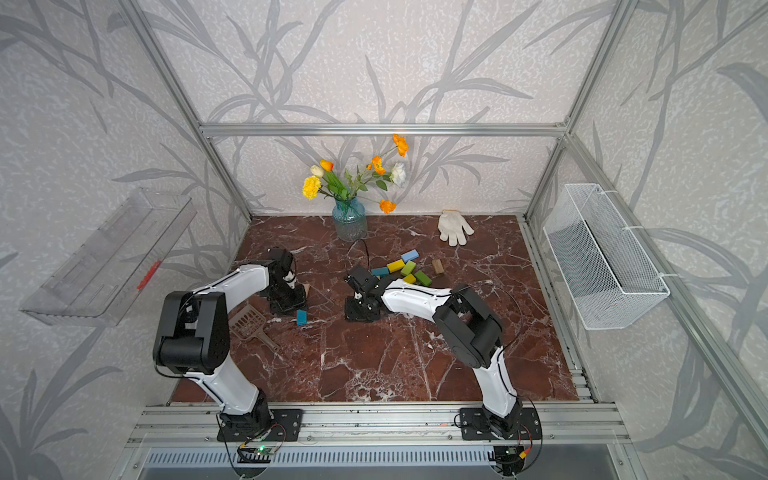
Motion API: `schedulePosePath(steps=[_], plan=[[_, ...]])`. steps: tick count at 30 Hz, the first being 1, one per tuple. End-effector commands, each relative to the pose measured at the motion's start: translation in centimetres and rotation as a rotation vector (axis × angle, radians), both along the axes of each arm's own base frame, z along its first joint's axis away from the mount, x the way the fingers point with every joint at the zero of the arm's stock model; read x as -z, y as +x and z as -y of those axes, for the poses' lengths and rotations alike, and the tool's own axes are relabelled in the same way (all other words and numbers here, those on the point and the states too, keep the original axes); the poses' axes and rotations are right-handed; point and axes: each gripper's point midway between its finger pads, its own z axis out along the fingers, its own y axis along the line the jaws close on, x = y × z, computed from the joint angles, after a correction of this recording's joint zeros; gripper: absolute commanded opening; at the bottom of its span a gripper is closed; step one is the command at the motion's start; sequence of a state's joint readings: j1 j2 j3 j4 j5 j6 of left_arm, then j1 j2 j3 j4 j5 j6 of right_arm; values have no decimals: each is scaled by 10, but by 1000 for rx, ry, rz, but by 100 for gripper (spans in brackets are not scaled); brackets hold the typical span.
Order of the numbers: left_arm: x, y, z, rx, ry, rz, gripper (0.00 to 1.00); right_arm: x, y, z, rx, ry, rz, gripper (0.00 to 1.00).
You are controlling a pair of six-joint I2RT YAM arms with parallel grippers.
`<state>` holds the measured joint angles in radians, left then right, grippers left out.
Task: Assemble the letter c with building blocks
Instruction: Assemble the building block at the center of the board.
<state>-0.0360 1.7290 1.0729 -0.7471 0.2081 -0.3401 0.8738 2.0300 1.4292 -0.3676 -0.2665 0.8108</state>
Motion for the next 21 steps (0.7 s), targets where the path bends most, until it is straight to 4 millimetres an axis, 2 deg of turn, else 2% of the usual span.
schedulePosePath(steps=[1,21], plan=[[4,1,3,21,0,-18,47,-23,5,-2,16,62,21,38],[13,-4,-8,47,69,-63,36,-32,-2,-11,10,204,-7,37]])
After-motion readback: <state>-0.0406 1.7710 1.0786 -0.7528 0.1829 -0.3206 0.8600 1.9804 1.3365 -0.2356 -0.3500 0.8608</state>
